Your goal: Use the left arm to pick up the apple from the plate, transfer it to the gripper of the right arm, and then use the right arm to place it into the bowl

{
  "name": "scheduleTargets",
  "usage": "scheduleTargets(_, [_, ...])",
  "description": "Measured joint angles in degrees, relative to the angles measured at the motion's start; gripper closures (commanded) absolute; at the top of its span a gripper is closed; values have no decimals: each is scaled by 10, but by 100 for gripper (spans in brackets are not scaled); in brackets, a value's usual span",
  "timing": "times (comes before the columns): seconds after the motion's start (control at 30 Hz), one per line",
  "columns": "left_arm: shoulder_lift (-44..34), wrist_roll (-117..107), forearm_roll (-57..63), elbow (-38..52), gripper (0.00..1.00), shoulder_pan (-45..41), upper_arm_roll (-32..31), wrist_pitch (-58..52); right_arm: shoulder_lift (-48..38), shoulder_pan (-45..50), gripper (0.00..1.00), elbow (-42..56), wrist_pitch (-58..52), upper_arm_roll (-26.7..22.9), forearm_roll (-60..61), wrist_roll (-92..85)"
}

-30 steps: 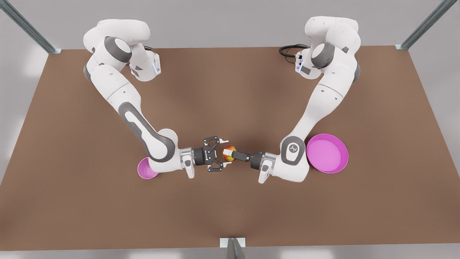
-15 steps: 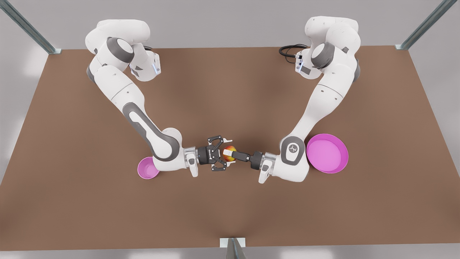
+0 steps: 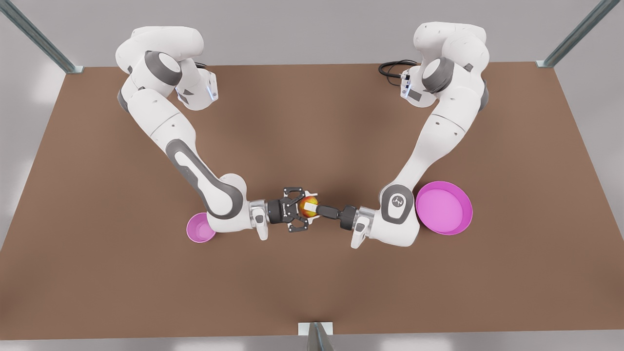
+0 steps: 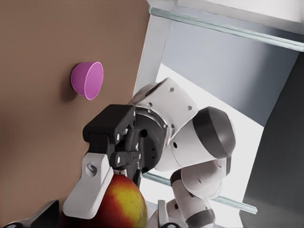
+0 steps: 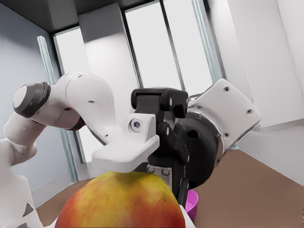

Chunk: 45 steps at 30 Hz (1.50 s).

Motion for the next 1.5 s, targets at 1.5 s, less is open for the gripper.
scheduleTargets(1.5, [-360,-222,738,-75,0,23,166,-330,-110,-223,35,-109,-101,2,-1055,336])
